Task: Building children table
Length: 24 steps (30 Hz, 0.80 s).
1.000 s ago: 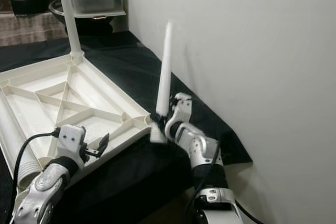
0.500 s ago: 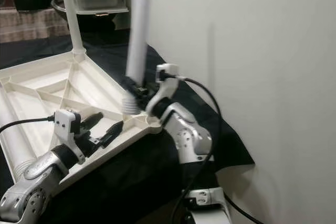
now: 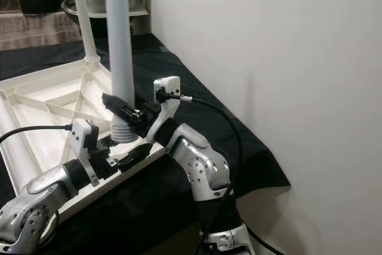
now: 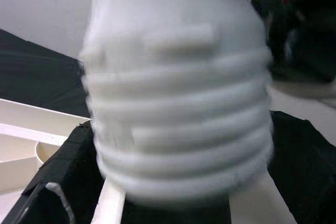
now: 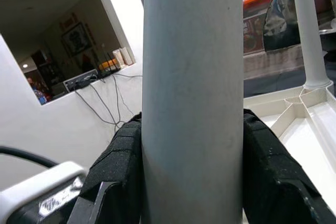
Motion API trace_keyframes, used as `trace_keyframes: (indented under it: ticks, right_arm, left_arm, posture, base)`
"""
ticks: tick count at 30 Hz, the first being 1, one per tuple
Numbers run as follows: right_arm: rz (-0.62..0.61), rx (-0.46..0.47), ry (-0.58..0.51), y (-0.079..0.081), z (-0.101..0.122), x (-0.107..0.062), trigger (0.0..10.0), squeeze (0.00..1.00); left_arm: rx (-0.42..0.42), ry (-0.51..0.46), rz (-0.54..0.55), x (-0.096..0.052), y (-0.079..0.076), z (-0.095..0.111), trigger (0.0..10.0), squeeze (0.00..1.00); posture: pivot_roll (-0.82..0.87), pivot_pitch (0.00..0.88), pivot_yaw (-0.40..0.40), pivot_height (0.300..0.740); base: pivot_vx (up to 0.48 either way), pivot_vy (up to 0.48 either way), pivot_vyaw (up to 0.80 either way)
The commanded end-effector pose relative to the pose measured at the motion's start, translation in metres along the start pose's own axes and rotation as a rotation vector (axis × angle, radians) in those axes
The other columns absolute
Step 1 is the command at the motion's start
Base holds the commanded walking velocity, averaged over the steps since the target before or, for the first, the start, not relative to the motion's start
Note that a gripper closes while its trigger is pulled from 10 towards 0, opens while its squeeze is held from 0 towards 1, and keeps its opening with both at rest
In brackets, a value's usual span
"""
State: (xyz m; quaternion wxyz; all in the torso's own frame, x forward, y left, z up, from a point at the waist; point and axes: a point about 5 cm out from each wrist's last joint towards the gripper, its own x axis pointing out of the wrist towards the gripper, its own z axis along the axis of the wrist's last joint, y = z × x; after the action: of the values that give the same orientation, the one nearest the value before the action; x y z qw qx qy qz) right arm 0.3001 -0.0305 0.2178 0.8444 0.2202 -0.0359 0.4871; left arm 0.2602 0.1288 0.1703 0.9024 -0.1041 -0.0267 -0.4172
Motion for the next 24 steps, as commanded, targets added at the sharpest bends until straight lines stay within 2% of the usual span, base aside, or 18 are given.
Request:
trace_keyframes:
  ticks: [1, 7, 8, 9, 10, 11, 14, 22, 23, 24]
  right_arm:
    - [0.043, -0.015, -0.006, 0.008, -0.001, -0.001, 0.0, 0.0]
    - [0.047, -0.013, 0.006, 0.011, -0.007, -0.003, 0.0, 0.0]
    - [0.042, -0.01, 0.008, 0.01, -0.008, -0.003, 0.0, 0.0]
    - [0.042, -0.01, 0.008, 0.01, -0.008, -0.003, 0.0, 0.0]
    - [0.036, -0.008, 0.009, 0.01, -0.008, -0.004, 0.0, 0.0]
    - [0.036, -0.008, 0.009, 0.01, -0.008, -0.004, 0.0, 0.0]
    - [0.038, -0.007, 0.007, 0.011, -0.008, -0.004, 0.0, 0.0]
    - [0.041, -0.015, 0.017, 0.011, -0.01, -0.006, 0.0, 0.0]
    - [0.04, -0.014, 0.022, 0.011, -0.011, -0.006, 0.0, 0.0]
    - [0.04, -0.014, 0.022, 0.011, -0.011, -0.006, 0.0, 0.0]
  left_arm:
    - [0.002, 0.003, -0.011, 0.004, 0.002, 0.003, 10.0, 0.0]
    - [0.017, -0.046, 0.036, 0.006, 0.008, 0.012, 10.0, 0.0]
    - [0.021, -0.064, 0.059, 0.005, 0.01, 0.014, 8.6, 0.0]
    - [0.021, -0.064, 0.059, 0.005, 0.01, 0.014, 8.6, 0.0]
    - [0.023, -0.095, 0.096, 0.005, 0.014, 0.016, 5.0, 0.0]
    - [0.024, -0.101, 0.102, 0.005, 0.015, 0.017, 0.0, 0.0]
    - [0.037, -0.116, 0.168, 0.003, 0.021, 0.014, 0.0, 0.0]
    - [0.044, -0.116, 0.193, 0.003, 0.024, 0.017, 0.0, 0.0]
    - [0.051, -0.109, 0.2, 0.003, 0.024, 0.018, 10.0, 0.0]
    - [0.051, -0.109, 0.2, 0.003, 0.024, 0.018, 10.0, 0.0]
  posture:
    - [0.01, 0.0, -0.068, 0.74]
    - [0.01, 0.0, -0.068, 0.74]
    - [0.01, 0.0, -0.068, 0.74]
    - [0.01, 0.0, -0.068, 0.74]
    - [0.01, 0.0, -0.068, 0.74]
    - [0.01, 0.0, -0.068, 0.74]
    - [0.01, 0.0, -0.07, 0.74]
    - [0.01, 0.0, -0.079, 0.74]
    - [0.01, 0.0, -0.08, 0.74]
    - [0.01, 0.0, -0.08, 0.74]
  base:
    - [0.0, 0.0, 0.0]
    - [0.0, 0.0, 0.0]
    - [0.0, 0.0, 0.0]
    - [0.0, 0.0, 0.0]
    - [0.0, 0.0, 0.0]
    - [0.0, 0.0, 0.0]
    - [0.0, 0.0, 0.0]
    - [0.0, 0.0, 0.0]
    - [0.0, 0.0, 0.0]
    - [0.0, 0.0, 0.0]
